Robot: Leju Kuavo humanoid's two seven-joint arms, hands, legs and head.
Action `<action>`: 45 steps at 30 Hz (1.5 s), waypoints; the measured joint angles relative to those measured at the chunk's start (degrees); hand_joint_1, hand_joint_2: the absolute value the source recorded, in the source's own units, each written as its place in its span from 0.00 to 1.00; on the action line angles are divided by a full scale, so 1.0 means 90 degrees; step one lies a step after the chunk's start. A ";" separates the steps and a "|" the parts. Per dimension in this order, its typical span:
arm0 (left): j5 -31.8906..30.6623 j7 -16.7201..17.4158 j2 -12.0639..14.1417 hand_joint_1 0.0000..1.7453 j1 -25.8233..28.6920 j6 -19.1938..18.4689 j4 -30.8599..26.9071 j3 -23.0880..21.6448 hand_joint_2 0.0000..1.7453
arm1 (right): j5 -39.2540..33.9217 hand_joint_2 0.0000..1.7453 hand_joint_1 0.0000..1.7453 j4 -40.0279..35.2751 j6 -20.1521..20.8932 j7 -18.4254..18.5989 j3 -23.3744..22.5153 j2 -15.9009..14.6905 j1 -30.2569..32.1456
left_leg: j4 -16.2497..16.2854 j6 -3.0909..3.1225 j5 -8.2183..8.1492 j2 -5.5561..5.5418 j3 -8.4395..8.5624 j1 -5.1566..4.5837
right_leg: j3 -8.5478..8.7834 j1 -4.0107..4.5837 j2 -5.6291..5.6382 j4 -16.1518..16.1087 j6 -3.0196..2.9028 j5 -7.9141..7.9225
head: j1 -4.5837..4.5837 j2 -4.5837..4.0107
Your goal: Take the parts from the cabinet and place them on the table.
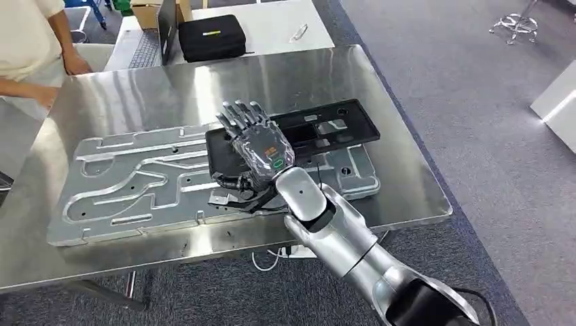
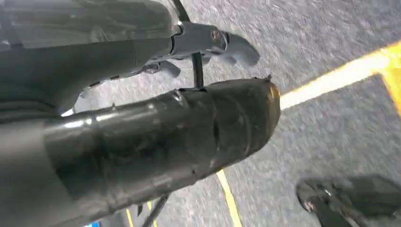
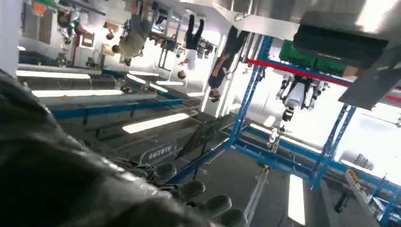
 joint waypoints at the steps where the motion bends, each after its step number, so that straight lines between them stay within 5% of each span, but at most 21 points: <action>1: 0.0000 -0.0005 -0.0002 0.00 -0.0016 -0.0005 0.0000 0.0000 0.00 | -0.0015 0.00 0.00 -0.0025 0.0020 0.0000 0.0000 -0.0020 -0.0006 | -0.0041 0.0039 0.0081 0.0043 -0.0024 0.0013 | -0.0064 -0.0038 0.0007 0.0129 0.0007 -0.0207 | -0.0007 0.0000; 3: 0.0000 -0.0012 -0.0007 0.00 -0.0023 -0.0013 0.0000 0.0000 0.00 | -0.0039 0.00 0.00 -0.0061 0.0022 0.0000 0.0010 -0.0059 -0.0007 | -0.0036 0.0121 0.0183 0.0048 -0.0172 0.0011 | -0.0345 -0.0047 -0.0002 0.0952 0.0035 -0.0923 | 0.0003 0.0000; 5: 0.0000 -0.0012 -0.0012 0.00 -0.0019 -0.0015 0.0000 0.0000 0.00 | -0.0056 0.00 0.00 -0.0064 0.0022 0.0000 0.0051 -0.0108 0.0018 | -0.0006 0.0128 0.0275 0.0057 -0.0324 -0.0002 | -0.0562 -0.0047 -0.0002 0.1761 0.0066 -0.1315 | 0.0005 0.0000; 7: 0.0000 -0.0012 -0.0015 0.00 -0.0020 -0.0015 0.0000 0.0000 0.00 | -0.0056 0.00 0.00 -0.0064 0.0022 0.0000 0.0092 -0.0144 0.0030 | 0.0046 0.0120 0.0359 0.0059 -0.0490 -0.0004 | -0.0329 -0.0048 -0.0005 0.1683 0.0068 -0.1094 | 0.0005 0.0000; 9: 0.0000 -0.0012 -0.0017 0.00 -0.0024 -0.0020 0.0000 0.0000 0.00 | -0.0059 0.00 0.00 -0.0095 0.0017 0.0000 0.0102 -0.0161 0.0019 | 0.0131 0.0086 0.0415 0.0060 -0.0635 -0.0007 | 0.0348 -0.0043 -0.0006 0.0746 0.0023 -0.0731 | 0.0003 0.0000; 10: 0.0000 -0.0015 -0.0017 0.00 -0.0028 -0.0022 0.0000 0.0000 0.00 | -0.0061 0.00 0.00 -0.0125 0.0017 0.0000 0.0102 -0.0166 0.0009 | 0.0186 0.0065 0.0434 0.0060 -0.0684 -0.0006 | 0.0697 -0.0032 -0.0006 0.0238 -0.0027 -0.0764 | 0.0005 0.0000; 15: 0.0000 -0.0017 -0.0024 0.00 -0.0019 -0.0063 0.0000 0.0000 0.00 | -0.0076 0.00 0.00 -0.0183 0.0015 -0.0002 0.0109 -0.0183 0.0013 | 0.0150 -0.0145 0.0640 0.0047 -0.0761 -0.0027 | 0.0677 -0.0005 -0.0013 -0.0048 -0.0208 -0.0635 | 0.0010 0.0000; 17: 0.0003 -0.0017 -0.0019 0.00 -0.0017 -0.0066 0.0000 0.0000 0.00 | -0.0095 0.00 0.00 -0.0183 0.0025 0.0000 0.0121 -0.0176 0.0002 | 0.0479 -0.0198 0.0140 0.0033 -0.0914 0.0008 | 0.0575 -0.0028 -0.0038 -0.0091 -0.0305 -0.0489 | 0.0003 0.0000; 20: 0.0010 -0.0017 -0.0015 0.00 -0.0033 -0.0068 0.0000 0.0000 0.00 | -0.0151 0.00 0.00 -0.0183 0.0061 0.0000 0.0177 -0.0176 0.0021 | 0.1831 -0.0296 -0.0748 0.0033 -0.1267 0.0040 | 0.0305 -0.0028 -0.0040 -0.0073 -0.0309 -0.0293 | 0.0005 0.0000; 22: 0.0012 -0.0017 -0.0017 0.00 -0.0031 -0.0068 0.0000 0.0000 0.00 | -0.0185 0.00 0.00 -0.0180 0.0073 0.0002 0.0209 -0.0176 0.0044 | 0.1975 -0.0332 -0.0556 0.0035 -0.1111 0.0072 | 0.0128 -0.0033 -0.0040 -0.0054 -0.0280 -0.0174 | 0.0003 0.0000; 24: 0.0017 -0.0017 -0.0015 0.00 -0.0043 -0.0068 0.0000 0.0000 0.00 | -0.0214 0.00 0.00 -0.0180 0.0090 0.0015 0.0211 -0.0176 0.0044 | 0.1147 -0.0341 -0.0128 0.0036 -0.0461 0.0095 | -0.0039 -0.0054 -0.0040 -0.0004 -0.0223 -0.0079 | 0.0003 0.0000; 26: 0.0025 -0.0015 -0.0015 0.00 -0.0076 -0.0068 0.0000 0.0000 0.00 | -0.0241 0.00 0.00 -0.0185 0.0095 0.0015 0.0211 -0.0171 0.0039 | 0.0148 -0.0320 -0.0364 0.0016 0.0229 0.0084 | -0.0133 -0.0038 -0.0042 0.0047 -0.0139 -0.0010 | 0.0000 0.0000; 30: 0.0029 -0.0015 -0.0017 0.00 -0.0069 -0.0076 0.0000 0.0000 0.00 | -0.0260 0.00 0.00 -0.0183 0.0131 0.0022 0.0214 -0.0178 0.0040 | 0.0121 -0.0083 -0.0210 -0.0001 0.0144 0.0004 | -0.0134 -0.0019 -0.0006 -0.0011 0.0051 0.0199 | 0.0017 0.0000; 31: 0.0029 -0.0015 -0.0017 0.00 -0.0074 -0.0078 0.0000 0.0000 0.00 | -0.0268 0.00 0.00 -0.0173 0.0134 0.0032 0.0216 -0.0198 0.0049 | 0.0073 0.0001 -0.0123 0.0070 0.0099 0.0071 | -0.0177 -0.0071 0.0010 0.0041 0.0075 0.0133 | 0.0020 0.0000; 33: 0.0029 -0.0015 -0.0017 0.00 -0.0085 -0.0081 0.0000 0.0000 0.00 | -0.0282 0.00 0.00 -0.0173 0.0136 0.0051 0.0216 -0.0205 0.0044 | 0.0072 0.0126 0.0003 0.0147 -0.0076 0.0032 | -0.0418 -0.0066 -0.0009 0.0653 0.0085 -0.0606 | 0.0027 0.0000; 35: 0.0029 -0.0012 -0.0019 0.00 -0.0081 -0.0081 0.0000 0.0000 0.00 | -0.0282 0.00 0.00 -0.0173 0.0139 0.0066 0.0219 -0.0212 0.0061 | 0.0082 0.0158 0.0129 0.0238 -0.0260 0.0001 | -0.0674 -0.0058 -0.0008 0.1634 0.0113 -0.1230 | 0.0027 0.0000; 36: 0.0029 -0.0012 -0.0019 0.00 -0.0082 -0.0081 0.0000 0.0000 0.00 | -0.0282 0.00 0.00 -0.0171 0.0139 0.0083 0.0219 -0.0222 0.0072 | 0.0091 0.0164 0.0188 0.0280 -0.0353 -0.0021 | -0.0714 -0.0057 -0.0010 0.1967 0.0115 -0.1273 | 0.0029 0.0000; 38: 0.0029 -0.0012 -0.0022 0.00 -0.0082 -0.0081 0.0000 0.0000 0.00 | -0.0285 0.00 0.00 -0.0166 0.0139 0.0100 0.0219 -0.0234 0.0092 | 0.0128 0.0160 0.0295 0.0365 -0.0532 -0.0058 | -0.0441 -0.0043 -0.0021 0.1898 0.0078 -0.0889 | 0.0027 0.0000; 40: 0.0029 -0.0012 -0.0022 0.00 -0.0083 -0.0081 0.0000 0.0000 0.00 | -0.0285 0.00 0.00 -0.0168 0.0139 0.0102 0.0219 -0.0234 0.0084 | 0.0170 0.0150 0.0379 0.0454 -0.0669 -0.0099 | 0.0325 0.0015 -0.0152 0.0938 -0.0041 -0.0570 | 0.0027 0.0000; 42: 0.0029 -0.0015 -0.0041 0.00 -0.0070 -0.0081 0.0000 0.0000 0.00 | -0.0285 0.00 0.00 -0.0187 0.0131 0.0104 0.0219 -0.0220 0.0064 | 0.0208 0.0102 0.0443 0.0543 -0.0690 -0.0127 | 0.1026 0.0130 -0.0610 -0.0154 -0.0156 -0.0920 | 0.0027 0.0000; 45: 0.0032 -0.0015 -0.0046 0.00 -0.0081 -0.0081 0.0000 0.0000 0.00 | -0.0285 0.00 0.00 -0.0183 0.0136 0.0104 0.0219 -0.0227 0.0042 | 0.0144 0.0006 0.0580 0.0755 -0.0667 -0.0081 | 0.0878 0.0158 -0.0425 -0.0145 -0.0202 -0.0783 | 0.0036 0.0000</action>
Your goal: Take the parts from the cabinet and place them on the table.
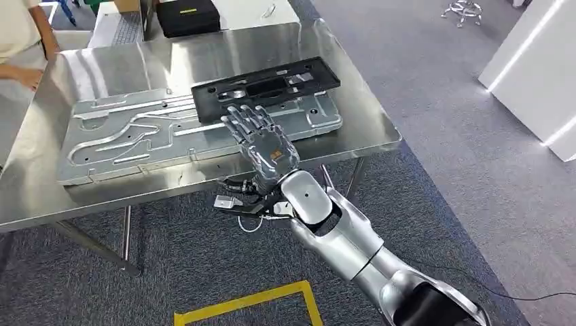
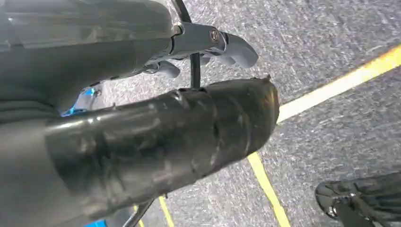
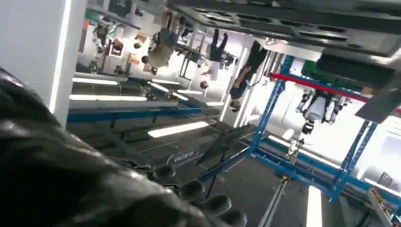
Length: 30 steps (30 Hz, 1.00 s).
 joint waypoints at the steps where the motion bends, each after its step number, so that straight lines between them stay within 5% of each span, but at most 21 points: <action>1: 0.0000 0.0000 0.0002 0.00 0.0004 -0.0003 0.0000 0.0000 0.00 | 0.0000 0.00 0.00 0.0000 0.0000 0.0000 0.0000 -0.0007 0.0010 | -0.0009 -0.0052 0.0014 0.0022 -0.0035 -0.0029 | -0.0019 -0.0048 0.0070 -0.0104 -0.0047 0.0128 | 0.0008 0.0000; 2: 0.0012 -0.0002 0.0005 0.00 0.0009 0.0005 0.0000 0.0000 0.00 | -0.0005 0.00 0.00 -0.0002 0.0002 0.0002 0.0000 -0.0007 0.0013 | 0.0087 -0.0108 -0.0194 -0.0237 -0.0076 0.0021 | -0.0064 -0.0074 0.0114 -0.0131 -0.0061 0.0221 | 0.0000 0.0000; 3: 0.0044 -0.0022 0.0005 0.00 0.0026 0.0002 0.0000 0.0000 0.00 | -0.0012 0.00 0.00 -0.0005 0.0015 0.0012 0.0000 -0.0012 0.0020 | 0.0413 -0.0134 -0.0632 -0.0501 -0.0187 0.0032 | -0.0172 -0.0098 0.0197 -0.0138 -0.0115 0.0322 | 0.0000 0.0000; 5: 0.0085 -0.0053 0.0041 0.00 0.0070 0.0005 0.0000 0.0000 0.00 | -0.0019 0.00 0.00 -0.0068 0.0000 0.0027 0.0000 -0.0105 0.0143 | 0.1316 -0.0173 -0.1305 -0.0685 -0.0392 0.0059 | -0.0344 -0.0104 0.0348 -0.0133 -0.0121 0.0476 | -0.0007 0.0000; 6: 0.0114 -0.0061 0.0063 0.00 0.0087 0.0000 0.0000 0.0000 0.00 | -0.0024 0.00 0.00 -0.0090 -0.0017 0.0036 0.0000 -0.0178 0.0228 | 0.1708 -0.0187 -0.1430 -0.0698 -0.0455 0.0061 | -0.0449 -0.0105 0.0427 -0.0115 -0.0107 0.0550 | -0.0004 0.0000; 8: 0.0134 -0.0095 0.0109 0.00 0.0113 -0.0039 0.0000 0.0000 0.00 | -0.0029 0.00 0.00 -0.0107 -0.0148 0.0129 -0.0002 -0.0443 0.0467 | 0.1777 -0.0195 -0.1193 -0.0699 -0.0259 0.0072 | -0.0649 -0.0122 0.0560 -0.0073 -0.0066 0.0675 | -0.0004 0.0000; 10: 0.0170 -0.0122 0.0175 0.00 0.0144 -0.0078 0.0000 0.0005 0.00 | -0.0024 0.00 0.00 -0.0109 -0.0394 0.0153 -0.0039 -0.0749 0.0774 | 0.0872 -0.0180 -0.0779 -0.0777 0.0423 0.0087 | -0.0821 -0.0148 0.0682 -0.0010 -0.0001 0.0774 | -0.0007 0.0000; 12: 0.0194 -0.0136 0.0245 0.00 0.0176 -0.0095 0.0002 0.0017 0.00 | -0.0104 0.00 0.00 -0.0109 -0.0515 0.0216 -0.0128 -0.0985 0.1037 | -0.0088 -0.0130 -0.0976 -0.1205 0.1063 0.0099 | -0.0988 -0.0142 0.0815 0.0075 0.0080 0.0855 | -0.0009 0.0000; 16: 0.0192 -0.0151 0.0381 0.00 0.0232 -0.0134 0.0017 0.0044 0.00 | -0.0856 0.00 0.00 -0.0289 -0.0235 0.0250 -0.0676 -0.1567 0.2018 | -0.0109 0.0011 -0.0853 -0.1029 0.0974 0.0076 | -0.0996 -0.0108 0.1006 0.0000 0.0275 0.1086 | 0.0005 0.0000; 17: 0.0189 -0.0151 0.0423 0.00 0.0225 -0.0131 0.0027 0.0053 0.00 | -0.1072 0.00 0.00 -0.0350 -0.0172 0.0282 -0.0933 -0.1737 0.2333 | -0.0148 0.0078 -0.0771 -0.0918 0.0921 0.0117 | -0.1040 -0.0155 0.0878 0.0093 0.0276 0.0933 | 0.0000 0.0000; 18: 0.0189 -0.0151 0.0454 0.00 0.0253 -0.0131 0.0027 0.0061 0.00 | -0.1193 0.00 0.00 -0.0386 -0.0124 0.0340 -0.1162 -0.1895 0.2573 | -0.0154 0.0148 -0.0713 -0.0901 0.0850 0.0105 | -0.1148 -0.0141 0.0663 0.0324 0.0291 0.0574 | 0.0035 0.0000; 20: 0.0194 -0.0153 0.0542 0.00 0.0334 -0.0158 0.0029 0.0070 0.00 | -0.1312 0.00 0.00 -0.0345 -0.0124 0.0369 -0.1650 -0.2118 0.3014 | -0.0133 0.0206 -0.0606 -0.0737 0.0678 0.0067 | -0.1438 -0.0176 0.0491 0.1267 0.0334 -0.0202 | 0.0047 0.0000; 21: 0.0194 -0.0153 0.0571 0.00 0.0366 -0.0168 0.0034 0.0080 0.00 | -0.1365 0.00 0.00 -0.0232 -0.0187 0.0313 -0.1849 -0.2186 0.3182 | -0.0131 0.0208 -0.0558 -0.0654 0.0600 0.0051 | -0.1524 -0.0184 0.0472 0.1677 0.0355 -0.0377 | 0.0044 0.0000; 22: 0.0197 -0.0155 0.0610 0.00 0.0380 -0.0224 0.0046 0.0104 0.00 | -0.1531 0.00 0.00 0.0167 -0.0272 0.0287 -0.2182 -0.2234 0.3327 | -0.0118 0.0205 -0.0500 -0.0571 0.0512 0.0036 | -0.1539 -0.0198 0.0465 0.1971 0.0372 -0.0356 | 0.0044 0.0000; 23: 0.0197 -0.0160 0.0622 0.00 0.0375 -0.0270 0.0049 0.0124 0.00 | -0.1720 0.00 0.00 0.0695 -0.0257 0.0299 -0.2486 -0.2239 0.3413 | -0.0109 0.0203 -0.0451 -0.0489 0.0422 0.0029 | -0.1417 -0.0213 0.0454 0.2003 0.0387 -0.0151 | 0.0042 0.0000; 25: 0.0206 -0.0158 0.0651 0.00 0.0344 -0.0321 0.0051 0.0158 0.00 | -0.2148 0.00 0.00 0.1972 -0.0185 0.0318 -0.3226 -0.2217 0.3557 | -0.0053 0.0190 -0.0366 -0.0395 0.0239 0.0003 | -0.0782 -0.0231 0.0337 0.1339 0.0375 0.0272 | 0.0044 0.0000; 26: 0.0206 -0.0151 0.0661 0.00 0.0336 -0.0345 0.0051 0.0160 0.00 | -0.2308 0.00 0.00 0.2438 -0.0114 0.0318 -0.3515 -0.2208 0.3644 | 0.0003 0.0179 -0.0337 -0.0358 0.0181 -0.0008 | -0.0333 -0.0217 0.0145 0.0779 0.0339 0.0261 | 0.0047 0.0000; 27: 0.0206 -0.0139 0.0670 0.00 0.0352 -0.0364 0.0051 0.0163 0.00 | -0.2484 0.00 0.00 0.2836 0.0005 0.0316 -0.3758 -0.2208 0.3684 | 0.0042 0.0162 -0.0325 -0.0299 0.0174 -0.0021 | 0.0066 -0.0173 -0.0216 0.0184 0.0295 -0.0093 | 0.0051 0.0000; 28: 0.0197 -0.0120 0.0675 0.00 0.0379 -0.0384 0.0053 0.0165 0.00 | -0.2709 0.00 0.00 0.3213 0.0190 0.0383 -0.3998 -0.2191 0.3706 | 0.0062 0.0132 -0.0323 -0.0204 0.0190 -0.0031 | 0.0208 -0.0092 -0.0258 -0.0007 0.0253 -0.0106 | 0.0025 0.0000; 30: 0.0192 -0.0070 0.0695 0.00 0.0302 -0.0450 0.0056 0.0165 0.00 | -0.3238 0.00 0.00 0.3875 0.0784 0.0686 -0.4472 -0.1998 0.3861 | 0.0028 0.0058 -0.0271 -0.0037 0.0263 -0.0001 | 0.0130 -0.0079 -0.0113 -0.0047 0.0193 -0.0054 | 0.0037 0.0000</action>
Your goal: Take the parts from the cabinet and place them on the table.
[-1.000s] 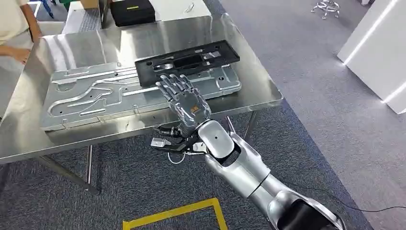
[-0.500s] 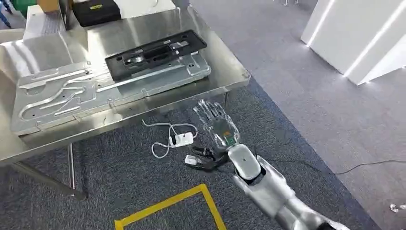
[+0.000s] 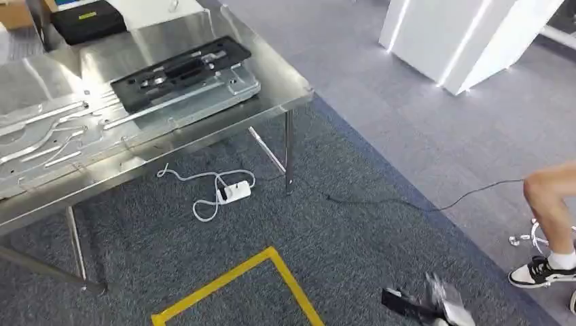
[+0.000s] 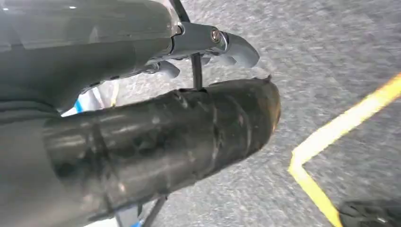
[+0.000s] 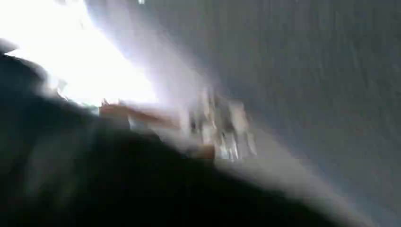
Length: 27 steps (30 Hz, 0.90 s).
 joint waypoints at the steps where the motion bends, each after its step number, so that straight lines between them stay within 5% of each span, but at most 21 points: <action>1: -0.0005 0.0037 -0.0005 0.00 -0.0053 -0.0044 0.0000 0.0000 0.00 | -0.0342 0.00 0.00 0.0330 0.0447 0.0331 -0.0330 0.0161 0.0094 | -0.0023 -0.0053 0.0036 0.0053 0.0000 0.0002 | -0.0029 0.0003 0.0064 -0.0024 -0.0055 0.0049 | 0.0017 0.0000; 2: -0.0007 0.0063 -0.0007 0.00 -0.0070 -0.0048 0.0002 0.0000 0.00 | -0.0498 0.00 0.00 0.0498 0.0670 0.0499 -0.0524 0.0271 0.0177 | 0.0021 -0.0104 -0.0001 -0.0025 -0.0028 0.0009 | -0.0067 -0.0026 0.0091 -0.0067 -0.0108 0.0134 | 0.0012 0.0000; 3: -0.0007 0.0092 -0.0022 0.00 -0.0082 -0.0063 0.0002 0.0000 0.00 | -0.0609 0.00 0.00 0.0699 0.0839 0.0663 -0.0774 0.0413 0.0290 | 0.0214 -0.0182 -0.0390 -0.0348 -0.0111 0.0022 | -0.0176 -0.0034 0.0164 -0.0068 -0.0173 0.0224 | 0.0012 0.0000; 4: -0.0005 0.0102 -0.0019 0.00 -0.0071 -0.0063 0.0005 0.0000 0.00 | -0.0652 0.00 0.00 0.0849 0.0890 0.0791 -0.0971 0.0505 0.0330 | 0.0528 -0.0187 -0.0799 -0.0511 -0.0199 0.0030 | -0.0265 -0.0027 0.0238 -0.0066 -0.0227 0.0295 | 0.0007 0.0000; 5: -0.0005 0.0124 -0.0017 0.00 -0.0069 -0.0063 0.0007 0.0000 0.00 | -0.0674 0.00 0.00 0.0973 0.0975 0.0891 -0.1129 0.0646 0.0331 | 0.1007 -0.0183 -0.1223 -0.0607 -0.0296 0.0032 | -0.0383 -0.0005 0.0375 -0.0063 -0.0253 0.0387 | 0.0010 0.0000; 6: -0.0015 0.0141 -0.0017 0.00 -0.0081 -0.0063 0.0007 0.0000 0.00 | -0.0696 0.00 0.00 0.1060 0.1060 0.0974 -0.1216 0.0731 0.0331 | 0.1415 -0.0169 -0.1463 -0.0652 -0.0360 0.0024 | -0.0487 0.0009 0.0485 -0.0055 -0.0263 0.0466 | 0.0005 0.0000; 7: -0.0012 0.0170 -0.0024 0.00 -0.0116 -0.0065 0.0010 0.0000 0.00 | -0.0715 0.00 0.00 0.1170 0.1260 0.1097 -0.1316 0.0896 0.0332 | 0.1735 -0.0145 -0.1522 -0.0674 -0.0377 0.0013 | -0.0594 0.0024 0.0590 -0.0036 -0.0266 0.0548 | 0.0008 0.0000; 9: -0.0029 0.0272 -0.0061 0.00 -0.0219 -0.0095 0.0010 0.0000 0.00 | -0.0698 0.00 0.00 0.1298 0.1663 0.1272 -0.1427 0.1242 0.0340 | 0.1568 -0.0087 -0.1149 -0.0692 -0.0070 0.0003 | -0.0775 0.0052 0.0759 0.0010 -0.0266 0.0687 | 0.0007 0.0000; 11: -0.0087 0.0378 -0.0109 0.00 -0.0326 -0.0143 0.0010 0.0000 0.00 | -0.0664 0.00 0.00 0.1380 0.2042 0.1301 -0.1468 0.1565 0.0335 | 0.0574 -0.0011 -0.0737 -0.0833 0.0631 -0.0012 | -0.0937 0.0076 0.0910 0.0072 -0.0260 0.0795 | 0.0007 0.0000; 12: -0.0114 0.0417 -0.0124 0.00 -0.0399 -0.0158 0.0010 0.0000 0.00 | -0.0662 0.00 0.00 0.1400 0.2128 0.1323 -0.1495 0.1752 0.0327 | -0.0040 0.0065 -0.0873 -0.1135 0.0953 -0.0024 | -0.1015 0.0065 0.0965 0.0105 -0.0255 0.0855 | 0.0012 0.0000; 13: -0.0129 0.0449 -0.0151 0.00 -0.0434 -0.0158 0.0010 0.0000 0.00 | -0.0662 0.00 0.00 0.1422 0.2167 0.1355 -0.1519 0.1875 0.0306 | -0.0316 0.0051 -0.0923 -0.1191 0.1110 -0.0015 | -0.1066 0.0093 0.1042 0.0115 -0.0230 0.0919 | 0.0012 0.0000; 16: -0.0131 0.0476 -0.0204 0.00 -0.0530 -0.0165 0.0010 0.0000 0.00 | -0.0671 0.00 0.00 0.1499 0.2225 0.1381 -0.1611 0.2115 0.0322 | -0.0303 0.0081 -0.0801 -0.1027 0.1019 -0.0068 | -0.1097 0.0044 0.1248 0.0028 -0.0105 0.1137 | 0.0007 0.0000; 17: -0.0136 0.0476 -0.0250 0.00 -0.0546 -0.0175 0.0010 0.0000 0.00 | -0.0667 0.00 0.00 0.1546 0.2238 0.1381 -0.1636 0.2117 0.0330 | -0.0409 0.0103 -0.0676 -0.0919 0.0991 0.0041 | -0.1124 0.0083 0.1287 0.0020 -0.0069 0.1176 | 0.0005 0.0000; 19: -0.0136 0.0476 -0.0262 0.00 -0.0589 -0.0180 0.0010 -0.0002 0.00 | -0.0664 0.00 0.00 0.1558 0.2289 0.1366 -0.1675 0.2166 0.0285 | -0.0453 0.0198 -0.0529 -0.0741 0.0870 0.0011 | -0.1291 0.0053 0.0772 0.0435 -0.0030 0.0486 | 0.0017 0.0000; 21: -0.0155 0.0474 -0.0269 0.00 -0.0567 -0.0206 0.0010 -0.0002 0.00 | -0.0688 0.00 0.00 0.1560 0.2286 0.1347 -0.1709 0.2205 0.0263 | -0.0436 0.0180 -0.0407 -0.0580 0.0711 -0.0002 | -0.1480 -0.0030 0.0587 0.1355 0.0060 -0.0245 | 0.0015 0.0000; 22: -0.0182 0.0476 -0.0284 0.00 -0.0574 -0.0202 0.0010 -0.0007 0.00 | -0.0739 0.00 0.00 0.1565 0.2225 0.1347 -0.1740 0.2249 0.0267 | -0.0406 0.0172 -0.0353 -0.0479 0.0639 0.0000 | -0.1555 -0.0077 0.0565 0.1802 0.0106 -0.0359 | 0.0017 0.0000; 23: -0.0194 0.0486 -0.0301 0.00 -0.0589 -0.0192 0.0010 -0.0012 0.00 | -0.0774 0.00 0.00 0.1565 0.2130 0.1345 -0.1765 0.2278 0.0269 | -0.0369 0.0155 -0.0304 -0.0398 0.0528 0.0006 | -0.1545 -0.0119 0.0550 0.2034 0.0147 -0.0271 | 0.0017 0.0000; 25: -0.0192 0.0517 -0.0350 0.00 -0.0654 -0.0162 0.0010 -0.0015 0.00 | -0.0900 0.00 0.00 0.1565 0.1982 0.1354 -0.1845 0.2346 0.0262 | -0.0257 0.0095 -0.0232 -0.0244 0.0298 0.0024 | -0.1120 -0.0204 0.0504 0.1703 0.0237 0.0211 | 0.0017 0.0000; 26: -0.0192 0.0532 -0.0364 0.00 -0.0689 -0.0153 0.0010 -0.0017 0.00 | -0.0939 0.00 0.00 0.1565 0.1917 0.1376 -0.1920 0.2373 0.0239 | -0.0185 0.0063 -0.0209 -0.0173 0.0199 0.0036 | -0.0720 -0.0239 0.0418 0.1211 0.0273 0.0347 | 0.0015 0.0000; 27: -0.0192 0.0539 -0.0381 0.00 -0.0724 -0.0148 0.0007 -0.0019 0.00 | -0.0939 0.00 0.00 0.1568 0.1866 0.1381 -0.1959 0.2401 0.0220 | -0.0108 0.0038 -0.0195 -0.0118 0.0130 0.0040 | -0.0302 -0.0257 0.0241 0.0675 0.0292 0.0300 | 0.0019 0.0000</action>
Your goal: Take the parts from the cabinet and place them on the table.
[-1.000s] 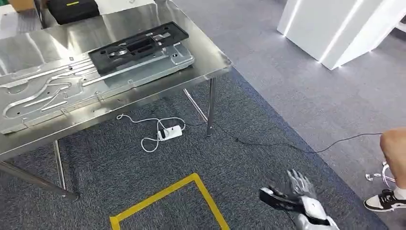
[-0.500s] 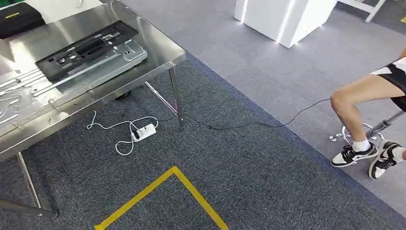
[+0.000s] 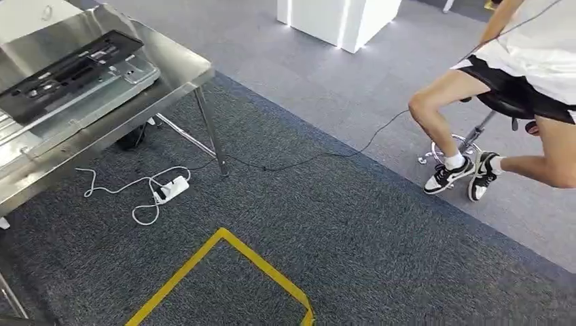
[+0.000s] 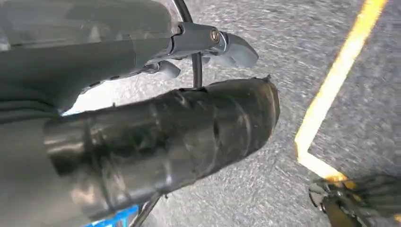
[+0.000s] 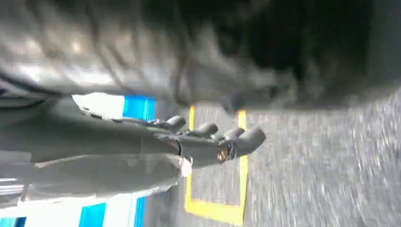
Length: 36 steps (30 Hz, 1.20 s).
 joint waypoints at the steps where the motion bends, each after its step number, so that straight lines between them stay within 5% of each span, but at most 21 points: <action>1: 0.0000 0.0010 -0.0010 0.00 -0.0007 0.0000 -0.0007 -0.0002 0.00 | 0.0012 0.00 0.00 0.0000 -0.0069 0.0000 -0.0025 0.0022 -0.0025 | 0.0061 -0.0046 0.0012 0.0049 -0.0077 -0.0010 | 0.0285 0.0103 -0.0147 -0.0510 0.0000 -0.0270 | 0.0000 0.0000; 2: 0.0000 0.0015 -0.0029 0.00 -0.0022 0.0000 -0.0012 -0.0005 0.00 | 0.0070 0.00 0.00 0.0000 -0.0110 -0.0021 -0.0034 0.0027 -0.0039 | 0.0078 -0.0097 0.0047 0.0118 -0.0088 0.0000 | 0.0313 0.0137 -0.0130 -0.0652 -0.0122 -0.0332 | -0.0017 0.0000; 5: 0.0083 0.0039 -0.0105 0.00 -0.0076 -0.0085 -0.0015 -0.0022 0.00 | 0.0207 0.00 0.00 0.0010 -0.0117 -0.0170 -0.0034 0.0054 -0.0015 | 0.0064 -0.0225 0.0162 0.0297 -0.0107 0.0051 | 0.0119 0.0182 0.0028 -0.0687 -0.0298 -0.0205 | -0.0014 0.0000; 8: 0.0383 -0.0031 -0.0177 0.00 -0.0047 -0.0339 -0.0015 -0.0022 0.00 | 0.0291 0.00 0.00 0.0017 -0.0183 -0.0407 -0.0037 0.0066 -0.0023 | 0.0814 -0.0284 -0.0598 -0.0386 -0.0407 0.0094 | 0.0005 0.0169 0.0154 -0.0717 -0.0478 -0.0036 | -0.0012 0.0000; 10: 0.0524 -0.0102 -0.0209 0.00 0.0029 -0.0398 -0.0015 -0.0022 0.00 | 0.0405 0.00 0.00 0.0017 -0.0366 -0.0594 -0.0037 0.0068 -0.0021 | 0.1775 -0.0274 -0.1123 -0.0539 -0.0678 0.0093 | -0.0128 0.0218 0.0293 -0.0712 -0.0520 0.0074 | -0.0012 0.0000; 11: 0.0554 -0.0111 -0.0221 0.00 0.0053 -0.0403 -0.0015 -0.0019 0.00 | 0.0461 0.00 0.00 0.0017 -0.0452 -0.0653 -0.0032 0.0068 -0.0020 | 0.2010 -0.0264 -0.1139 -0.0554 -0.0703 0.0090 | -0.0194 0.0233 0.0375 -0.0702 -0.0522 0.0127 | -0.0012 0.0000; 13: 0.0624 -0.0141 -0.0275 0.00 0.0066 -0.0331 -0.0015 -0.0017 0.00 | 0.0566 0.00 0.00 0.0017 -0.0652 -0.0770 0.0015 0.0066 -0.0004 | 0.1561 -0.0231 -0.0821 -0.0567 -0.0325 0.0089 | -0.0320 0.0238 0.0538 -0.0674 -0.0498 0.0216 | -0.0012 0.0000; 15: 0.0658 -0.0170 -0.0311 0.00 0.0059 -0.0267 -0.0015 -0.0017 0.00 | 0.0590 0.00 0.00 0.0017 -0.0821 -0.0884 0.0044 0.0066 0.0008 | 0.0410 -0.0197 -0.0458 -0.0746 0.0417 0.0098 | -0.0393 0.0225 0.0689 -0.0597 -0.0449 0.0269 | -0.0012 0.0000; 16: 0.0665 -0.0189 -0.0316 0.00 0.0048 -0.0235 -0.0015 -0.0015 0.00 | 0.0590 0.00 0.00 0.0017 -0.0855 -0.0938 0.0046 0.0066 0.0008 | 0.0037 -0.0169 -0.0576 -0.1017 0.0641 0.0094 | -0.0473 0.0238 0.0736 -0.0554 -0.0421 0.0286 | -0.0012 0.0000; 17: 0.0687 -0.0219 -0.0323 0.00 0.0067 -0.0216 -0.0015 -0.0015 0.00 | 0.0590 0.00 0.00 0.0017 -0.0863 -0.0962 0.0046 0.0063 -0.0002 | 0.0016 -0.0171 -0.0548 -0.1026 0.0621 0.0087 | -0.0512 0.0238 0.0808 -0.0519 -0.0379 0.0326 | -0.0007 0.0000; 19: 0.0680 -0.0253 -0.0335 0.00 0.0081 -0.0199 -0.0015 -0.0007 0.00 | 0.0585 0.00 0.00 0.0019 -0.0843 -0.1040 0.0053 0.0063 0.0029 | 0.0015 -0.0162 -0.0551 -0.0915 0.0589 0.0057 | -0.0548 0.0217 0.0918 -0.0528 -0.0292 0.0400 | -0.0007 0.0000; 21: 0.0558 -0.0374 -0.0362 0.00 0.0068 -0.0133 -0.0019 -0.0007 0.00 | 0.0551 0.00 0.00 0.0036 -0.0712 -0.1056 0.0058 0.0046 0.0055 | -0.0061 -0.0044 -0.0456 -0.0737 0.0585 0.0128 | -0.0594 0.0210 0.0924 -0.0475 -0.0243 0.0386 | -0.0012 0.0000; 23: 0.0409 -0.0567 -0.0362 0.00 0.0041 -0.0005 -0.0048 -0.0034 0.00 | 0.0435 0.00 0.00 0.0044 -0.0497 -0.1040 0.0053 0.0046 0.0052 | -0.0058 0.0025 -0.0411 -0.0610 0.0522 0.0095 | -0.0869 0.0223 0.0437 0.0126 -0.0196 -0.0083 | 0.0027 0.0000; 25: 0.0263 -0.0709 -0.0362 0.00 0.0016 0.0150 -0.0090 -0.0153 0.00 | 0.0224 0.00 0.00 0.0051 -0.0239 -0.0993 -0.0007 0.0039 0.0044 | -0.0052 0.0049 -0.0384 -0.0433 0.0464 0.0059 | -0.1293 0.0182 0.0341 0.1150 -0.0145 -0.0573 | 0.0027 0.0000; 26: 0.0221 -0.0716 -0.0362 0.00 -0.0034 0.0204 -0.0100 -0.0207 0.00 | 0.0150 0.00 0.00 0.0053 -0.0165 -0.0969 -0.0054 0.0037 0.0048 | -0.0042 0.0046 -0.0373 -0.0350 0.0438 0.0051 | -0.1384 0.0169 0.0331 0.1425 -0.0128 -0.0635 | 0.0027 0.0000; 27: 0.0172 -0.0709 -0.0362 0.00 -0.0089 0.0258 -0.0124 -0.0260 0.00 | 0.0102 0.00 0.00 0.0053 -0.0102 -0.0915 -0.0105 0.0034 0.0047 | -0.0039 0.0043 -0.0366 -0.0276 0.0424 0.0048 | -0.1324 0.0164 0.0315 0.1400 -0.0121 -0.0571 | 0.0027 0.0000; 29: 0.0170 -0.0634 -0.0364 0.00 -0.0219 0.0292 -0.0143 -0.0362 0.00 | 0.0053 0.00 0.00 0.0058 -0.0025 -0.0877 -0.0165 0.0022 0.0051 | -0.0036 0.0037 -0.0362 -0.0129 0.0434 0.0045 | -0.0738 0.0168 0.0240 0.0508 -0.0148 -0.0128 | 0.0029 0.0000; 30: 0.0170 -0.0600 -0.0364 0.00 -0.0262 0.0304 -0.0155 -0.0388 0.00 | 0.0049 0.00 0.00 0.0061 -0.0017 -0.0857 -0.0189 0.0015 0.0048 | -0.0036 0.0028 -0.0367 -0.0054 0.0452 0.0043 | -0.0353 0.0185 0.0108 -0.0114 -0.0191 0.0088 | 0.0029 0.0000; 31: 0.0175 -0.0592 -0.0367 0.00 -0.0275 0.0321 -0.0172 -0.0425 0.00 | 0.0036 0.00 0.00 0.0061 -0.0017 -0.0828 -0.0216 0.0005 0.0033 | -0.0034 0.0003 -0.0378 0.0006 0.0458 0.0024 | -0.0159 0.0236 -0.0183 -0.0522 -0.0241 0.0035 | 0.0027 0.0000; 35: 0.0236 -0.0517 -0.0377 0.00 -0.0339 0.0355 -0.0194 -0.0483 0.00 | 0.0010 0.00 0.00 0.0068 0.0002 -0.0787 -0.0279 -0.0014 0.0048 | -0.0036 -0.0134 -0.0383 0.0251 0.0475 -0.0019 | -0.0231 0.0306 0.0036 -0.0571 -0.0374 0.0086 | 0.0029 0.0000; 36: 0.0264 -0.0495 -0.0379 0.00 -0.0345 0.0355 -0.0213 -0.0486 0.00 | 0.0010 0.00 0.00 0.0070 0.0002 -0.0787 -0.0291 -0.0014 0.0049 | 0.0001 -0.0163 -0.0436 0.0229 0.0439 -0.0005 | -0.0196 0.0224 0.0097 -0.0645 -0.0439 0.0144 | 0.0022 0.0000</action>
